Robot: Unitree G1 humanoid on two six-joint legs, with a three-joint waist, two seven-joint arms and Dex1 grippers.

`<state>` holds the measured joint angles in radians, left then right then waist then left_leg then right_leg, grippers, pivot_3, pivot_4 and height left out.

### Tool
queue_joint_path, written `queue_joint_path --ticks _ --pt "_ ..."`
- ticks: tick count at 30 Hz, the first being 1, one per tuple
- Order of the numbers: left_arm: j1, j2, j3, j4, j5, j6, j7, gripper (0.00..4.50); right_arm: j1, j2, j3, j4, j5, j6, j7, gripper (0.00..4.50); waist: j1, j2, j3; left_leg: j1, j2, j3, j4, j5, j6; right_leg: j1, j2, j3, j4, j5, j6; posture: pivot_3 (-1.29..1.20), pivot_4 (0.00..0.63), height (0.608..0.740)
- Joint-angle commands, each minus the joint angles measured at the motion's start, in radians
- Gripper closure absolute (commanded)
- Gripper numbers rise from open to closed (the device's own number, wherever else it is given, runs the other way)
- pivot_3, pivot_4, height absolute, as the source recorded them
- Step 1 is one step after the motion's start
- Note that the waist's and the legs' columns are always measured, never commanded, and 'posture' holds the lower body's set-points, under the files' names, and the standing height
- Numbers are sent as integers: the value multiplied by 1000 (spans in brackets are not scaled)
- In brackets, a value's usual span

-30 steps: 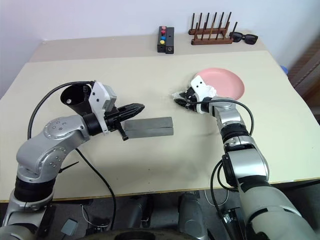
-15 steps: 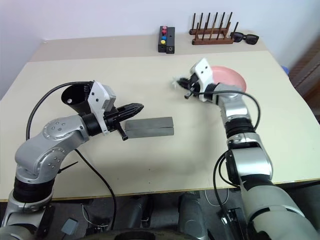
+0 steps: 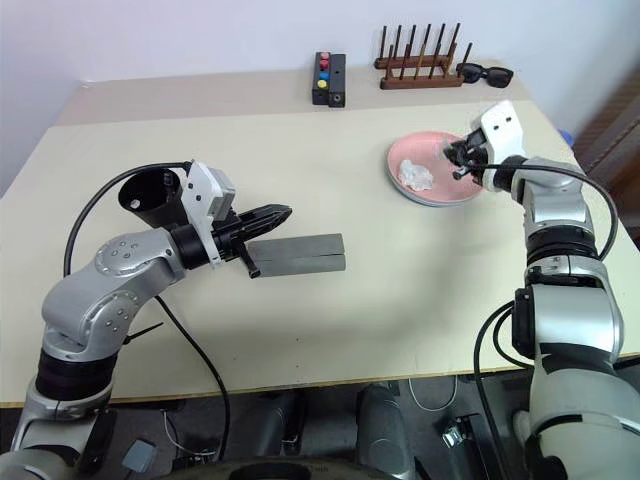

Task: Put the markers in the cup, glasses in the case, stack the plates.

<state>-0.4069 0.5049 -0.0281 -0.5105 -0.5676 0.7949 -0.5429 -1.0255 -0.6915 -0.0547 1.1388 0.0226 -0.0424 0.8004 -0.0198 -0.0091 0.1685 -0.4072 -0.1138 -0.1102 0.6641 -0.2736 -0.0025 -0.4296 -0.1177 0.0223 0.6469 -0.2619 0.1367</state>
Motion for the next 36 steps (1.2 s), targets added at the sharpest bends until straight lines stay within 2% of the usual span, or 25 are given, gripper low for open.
queue_joint_path --ticks 1,4,5,9,12,14,17,18,22,26,29,36 --pt "-9 6 7 -11 8 -27 -9 4500 -39 -20 -14 25 -5 -37 -1 1592 1 0 0 0 0 0 0 0 0 0 0 0 0 0 0 0 150 740" --pt "-4 10 9 -10 12 -29 -15 4500 -42 -22 -19 35 -8 -47 -7 93 1 0 0 0 0 0 0 0 0 0 0 0 0 0 0 0 150 740" --pt "-1 11 11 -11 12 -29 -16 4500 -41 -23 -23 32 -4 -49 -9 40 1 0 0 0 0 0 0 0 0 0 0 0 0 0 0 0 150 740" --pt "17 18 19 -6 60 -88 -12 4500 -36 -28 -49 -22 32 -54 27 40 3 0 0 0 0 0 0 0 0 0 0 0 0 0 0 0 150 740" --pt "54 -34 70 5 76 -245 -19 4500 5 -12 -121 -165 141 -38 117 40 3 1 0 0 0 0 0 0 0 0 0 0 0 0 0 0 150 740" --pt "80 -20 83 7 90 -275 -32 4500 65 -12 -140 -293 191 -12 168 40 5 1 0 0 0 0 0 0 0 0 0 0 -1 0 0 0 150 740" --pt "171 76 158 -8 9 -223 -135 4500 279 -50 -167 -685 346 232 277 40 8 1 0 0 1 -1 0 0 0 0 0 -1 -1 0 0 0 150 740" --pt "205 85 187 -17 -6 -256 -159 4500 338 -64 -173 -774 372 286 283 40 11 1 0 0 1 -2 -1 0 0 0 0 -1 0 0 0 0 150 740" --pt "339 144 254 -34 -5 -310 -221 4500 582 -122 -235 -1039 459 437 280 40 16 2 0 0 -1 -1 2 -1 1 1 -1 0 -1 0 0 0 150 740" --pt "410 160 317 -66 -61 -298 -233 4500 779 -146 -324 -1222 520 532 244 40 31 2 0 1 0 -1 1 -3 5 2 -1 0 0 0 0 0 150 740" --pt "436 172 348 -93 -96 -286 -234 4500 872 -151 -380 -1308 548 575 211 40 34 2 0 1 1 -2 1 -3 5 2 -1 0 -1 0 0 0 150 740" --pt "472 199 400 -119 -135 -279 -236 4500 989 -149 -419 -1350 536 554 185 40 33 2 0 2 0 -1 1 -3 5 3 -1 0 -1 0 0 0 150 740"
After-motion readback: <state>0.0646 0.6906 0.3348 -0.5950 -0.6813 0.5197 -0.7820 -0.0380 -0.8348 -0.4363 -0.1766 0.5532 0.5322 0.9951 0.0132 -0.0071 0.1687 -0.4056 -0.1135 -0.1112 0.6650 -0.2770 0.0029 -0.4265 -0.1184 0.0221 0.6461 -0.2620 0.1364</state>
